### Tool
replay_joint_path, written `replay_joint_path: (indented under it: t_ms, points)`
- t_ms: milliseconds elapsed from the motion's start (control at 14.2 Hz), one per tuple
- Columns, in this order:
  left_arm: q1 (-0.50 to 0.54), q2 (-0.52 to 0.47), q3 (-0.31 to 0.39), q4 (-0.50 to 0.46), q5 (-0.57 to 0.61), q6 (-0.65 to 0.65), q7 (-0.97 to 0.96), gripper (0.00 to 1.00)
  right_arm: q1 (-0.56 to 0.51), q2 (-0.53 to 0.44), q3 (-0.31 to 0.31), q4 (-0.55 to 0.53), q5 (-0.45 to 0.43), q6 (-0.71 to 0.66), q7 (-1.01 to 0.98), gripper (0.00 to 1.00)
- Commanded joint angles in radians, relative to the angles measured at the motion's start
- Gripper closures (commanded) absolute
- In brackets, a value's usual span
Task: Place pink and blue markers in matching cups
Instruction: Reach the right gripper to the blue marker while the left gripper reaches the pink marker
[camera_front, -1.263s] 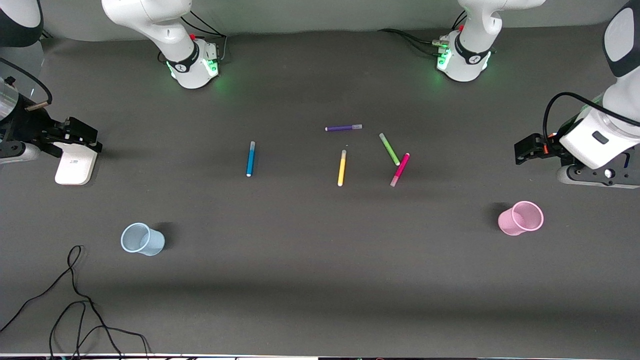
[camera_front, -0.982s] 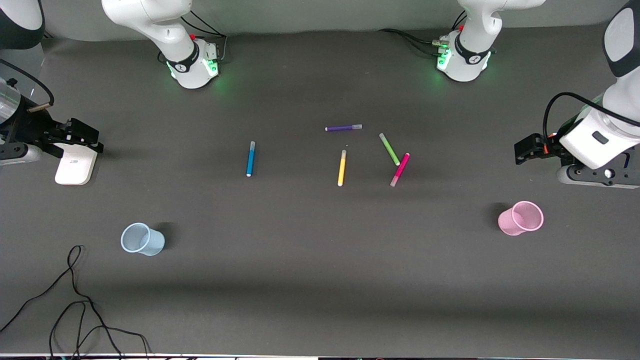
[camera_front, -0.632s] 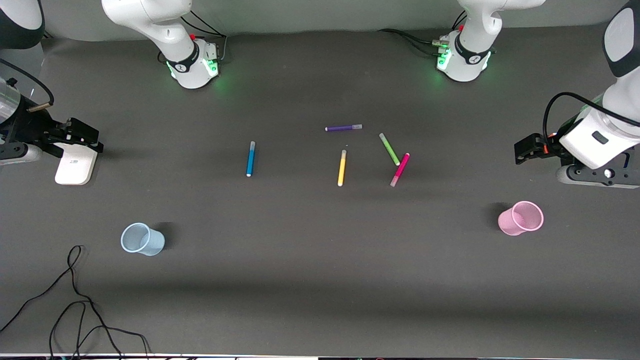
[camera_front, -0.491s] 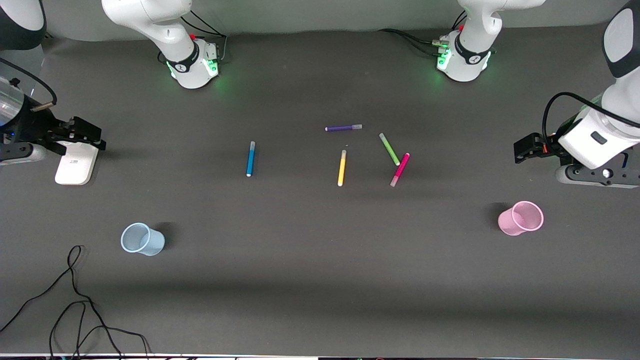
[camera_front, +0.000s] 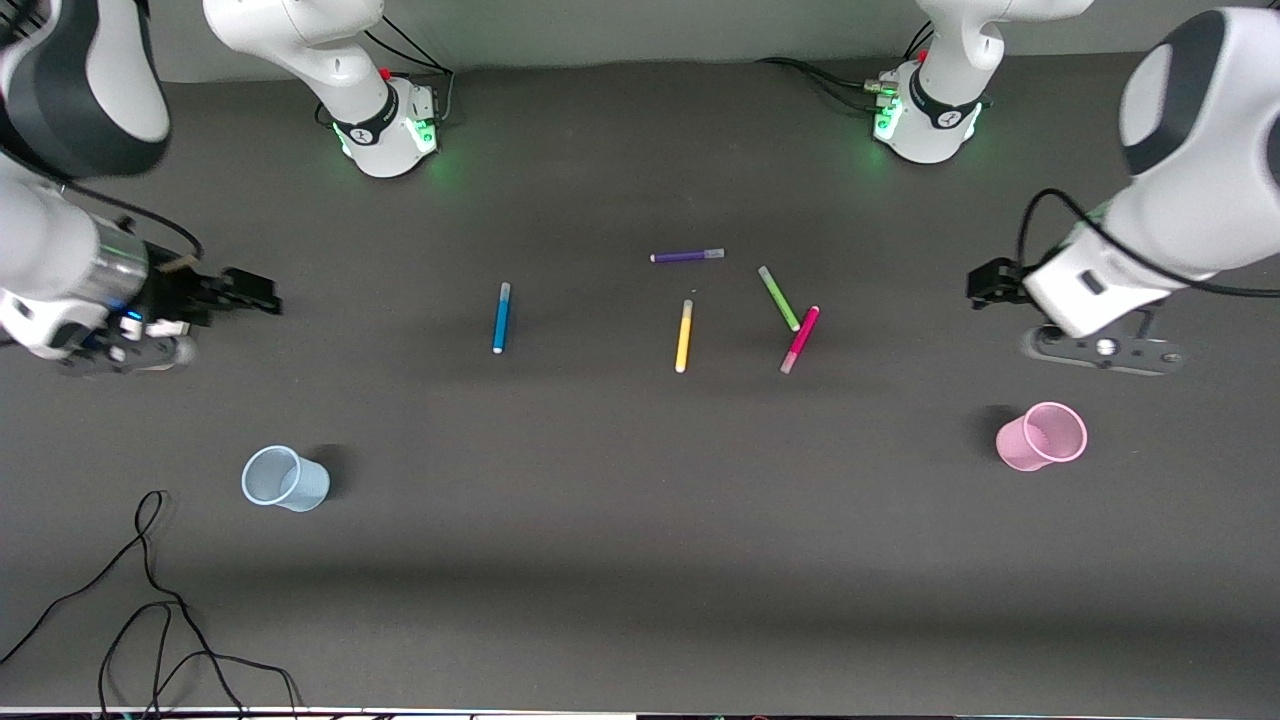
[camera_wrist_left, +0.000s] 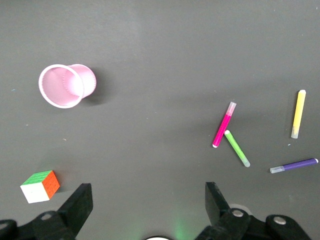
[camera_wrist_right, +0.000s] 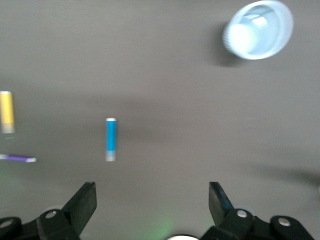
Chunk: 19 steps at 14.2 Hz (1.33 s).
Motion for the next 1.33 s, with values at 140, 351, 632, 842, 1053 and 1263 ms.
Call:
replay_joint_path:
  t_ms: [140,351,632,842,1053,1263]
  points:
    - [-0.048,-0.021,0.000,-0.189,-0.002,0.196,-0.004,0.02,0.066,0.171,-0.002,0.076,0.061,-0.005,0.132,0.01]
    - [-0.103,-0.032,-0.005,-0.357,-0.004,0.389,-0.039,0.03,0.113,0.255,-0.001,0.071,0.073,-0.009,0.133,0.01]
    - [-0.206,0.020,-0.006,-0.451,-0.004,0.548,-0.150,0.05,0.189,0.398,-0.002,0.070,0.149,0.001,0.165,0.01]
    - [-0.243,0.106,-0.006,-0.453,-0.002,0.594,-0.152,0.23,0.219,0.485,-0.002,0.071,0.197,0.048,0.167,0.01]
    - [-0.280,0.175,-0.006,-0.477,-0.002,0.689,-0.152,0.24,0.244,0.559,-0.001,0.071,0.199,0.048,0.152,0.01]
    - [-0.283,0.200,-0.008,-0.589,-0.002,0.903,-0.153,0.23,0.261,0.625,-0.001,0.073,0.199,0.056,0.150,0.02]
